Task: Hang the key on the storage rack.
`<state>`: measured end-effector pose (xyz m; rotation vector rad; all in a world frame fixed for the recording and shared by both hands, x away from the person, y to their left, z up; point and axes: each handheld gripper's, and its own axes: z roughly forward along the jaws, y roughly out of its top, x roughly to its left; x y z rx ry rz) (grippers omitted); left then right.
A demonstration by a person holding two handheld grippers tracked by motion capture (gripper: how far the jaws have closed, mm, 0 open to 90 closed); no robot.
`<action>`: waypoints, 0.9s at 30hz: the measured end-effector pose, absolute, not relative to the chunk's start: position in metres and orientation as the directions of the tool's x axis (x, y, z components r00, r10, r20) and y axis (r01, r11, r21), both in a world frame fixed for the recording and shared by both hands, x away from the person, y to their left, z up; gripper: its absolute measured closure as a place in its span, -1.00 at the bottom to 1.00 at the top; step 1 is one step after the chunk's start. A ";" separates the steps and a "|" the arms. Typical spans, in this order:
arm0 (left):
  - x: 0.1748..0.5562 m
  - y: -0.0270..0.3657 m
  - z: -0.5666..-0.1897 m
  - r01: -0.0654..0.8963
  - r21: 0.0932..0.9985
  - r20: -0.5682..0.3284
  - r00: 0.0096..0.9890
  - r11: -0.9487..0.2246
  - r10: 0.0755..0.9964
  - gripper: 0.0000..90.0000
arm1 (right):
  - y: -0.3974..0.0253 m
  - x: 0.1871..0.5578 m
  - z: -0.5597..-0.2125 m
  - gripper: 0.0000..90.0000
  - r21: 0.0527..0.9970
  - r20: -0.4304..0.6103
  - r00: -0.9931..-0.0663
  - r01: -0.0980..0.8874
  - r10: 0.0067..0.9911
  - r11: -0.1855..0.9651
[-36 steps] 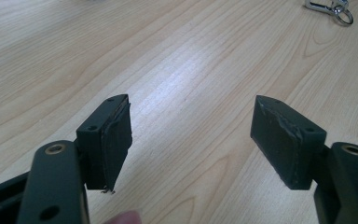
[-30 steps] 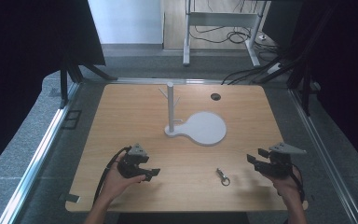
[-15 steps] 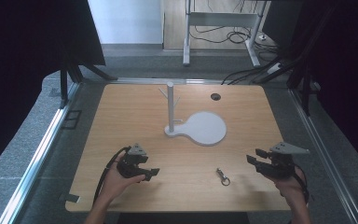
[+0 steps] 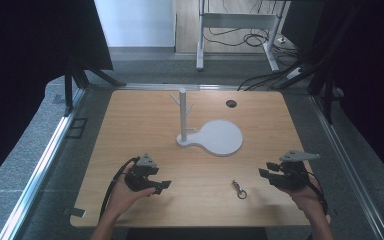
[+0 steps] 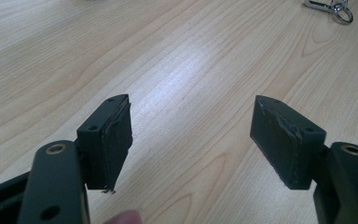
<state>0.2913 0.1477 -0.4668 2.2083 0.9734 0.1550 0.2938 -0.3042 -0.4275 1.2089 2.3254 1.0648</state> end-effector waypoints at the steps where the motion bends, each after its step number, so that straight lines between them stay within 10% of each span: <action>1: 0.291 0.147 -0.467 0.601 0.649 -0.165 0.709 -0.466 0.685 -0.34 | -0.303 0.294 -0.428 0.27 0.729 0.061 -0.597 0.574 0.800 0.373; 27: 0.291 0.149 -0.468 0.601 0.646 -0.169 0.714 -0.470 0.680 -0.34 | -0.256 0.306 -0.426 0.34 0.598 0.014 -0.663 0.605 0.748 0.525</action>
